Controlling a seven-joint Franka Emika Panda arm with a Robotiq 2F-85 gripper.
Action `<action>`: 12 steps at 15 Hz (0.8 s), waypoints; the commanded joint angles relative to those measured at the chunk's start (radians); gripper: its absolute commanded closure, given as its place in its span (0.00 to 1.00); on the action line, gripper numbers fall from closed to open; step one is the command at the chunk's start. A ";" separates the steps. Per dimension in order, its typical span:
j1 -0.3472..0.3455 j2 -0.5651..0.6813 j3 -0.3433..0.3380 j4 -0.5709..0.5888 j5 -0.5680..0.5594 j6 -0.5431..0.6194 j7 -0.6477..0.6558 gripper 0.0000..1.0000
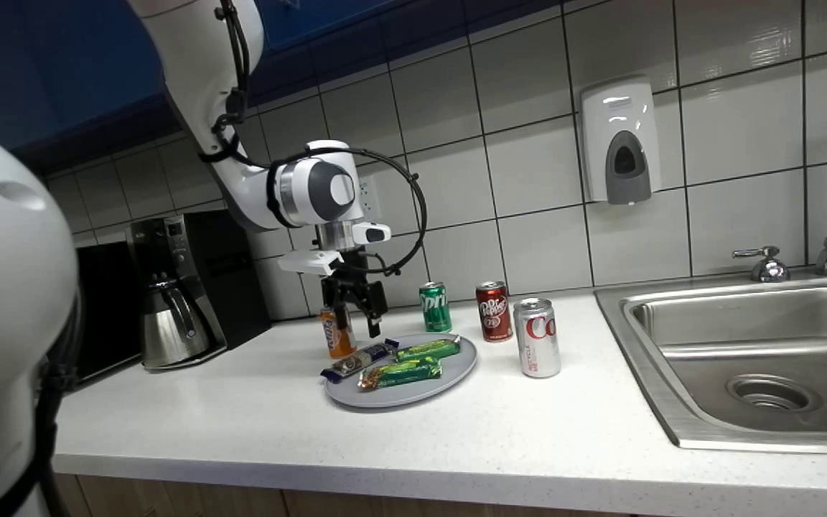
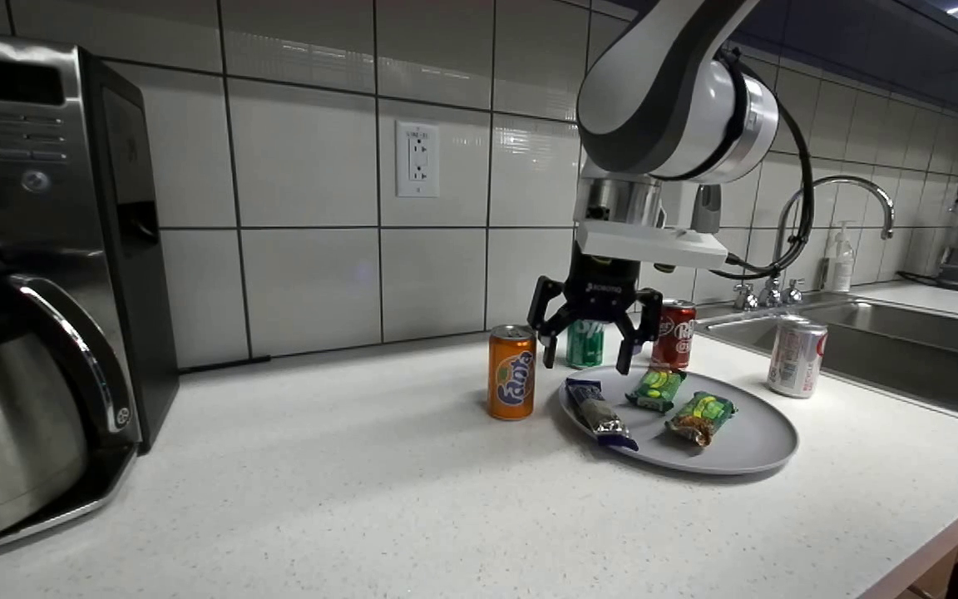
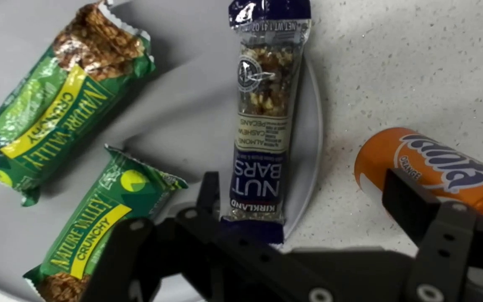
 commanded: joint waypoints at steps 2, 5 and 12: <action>0.018 0.023 -0.014 0.013 0.000 0.014 0.043 0.00; 0.016 0.032 -0.014 0.010 0.009 0.015 0.044 0.00; 0.012 0.024 -0.016 -0.005 0.021 0.022 0.043 0.00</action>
